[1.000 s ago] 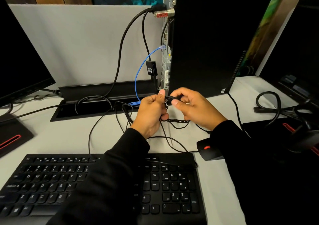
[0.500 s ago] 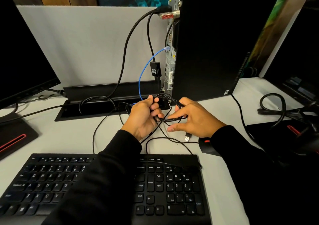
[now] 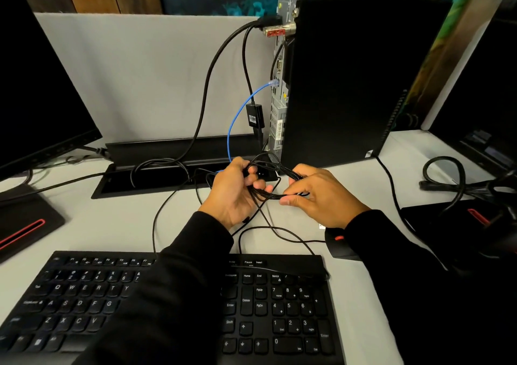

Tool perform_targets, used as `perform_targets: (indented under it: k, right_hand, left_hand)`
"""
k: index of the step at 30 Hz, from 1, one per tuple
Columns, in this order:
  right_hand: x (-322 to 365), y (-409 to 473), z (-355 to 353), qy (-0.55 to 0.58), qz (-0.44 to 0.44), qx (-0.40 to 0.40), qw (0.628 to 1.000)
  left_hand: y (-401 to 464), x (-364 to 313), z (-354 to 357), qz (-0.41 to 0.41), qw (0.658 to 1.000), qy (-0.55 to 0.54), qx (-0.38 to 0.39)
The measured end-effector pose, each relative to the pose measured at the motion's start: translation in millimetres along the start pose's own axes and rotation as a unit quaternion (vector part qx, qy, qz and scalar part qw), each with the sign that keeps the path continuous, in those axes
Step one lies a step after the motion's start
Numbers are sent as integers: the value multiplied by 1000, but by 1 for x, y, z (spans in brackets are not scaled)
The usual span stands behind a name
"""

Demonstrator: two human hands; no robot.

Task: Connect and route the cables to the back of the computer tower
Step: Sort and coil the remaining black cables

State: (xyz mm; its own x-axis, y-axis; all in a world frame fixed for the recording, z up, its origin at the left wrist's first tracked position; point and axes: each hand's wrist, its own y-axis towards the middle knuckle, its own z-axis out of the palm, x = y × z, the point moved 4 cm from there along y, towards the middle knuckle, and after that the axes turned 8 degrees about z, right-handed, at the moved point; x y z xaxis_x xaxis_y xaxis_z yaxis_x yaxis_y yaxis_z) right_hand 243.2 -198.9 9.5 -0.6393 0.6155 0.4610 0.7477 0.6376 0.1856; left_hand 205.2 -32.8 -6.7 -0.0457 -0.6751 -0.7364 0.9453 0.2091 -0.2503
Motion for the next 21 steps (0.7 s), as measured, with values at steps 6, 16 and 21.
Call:
perform_targets:
  k: [6, 16, 21]
  right_hand:
    - [-4, -2, -12, 100, 33, -22, 994]
    - [-52, -4, -42, 83, 140, -143, 976]
    - [-30, 4, -51, 94, 84, -255, 959]
  left_hand:
    - [-1, -9, 10, 73, 982, 167, 42]
    - [11, -11, -8, 73, 983, 150, 77]
    - [12, -24, -6, 108, 960, 249, 67]
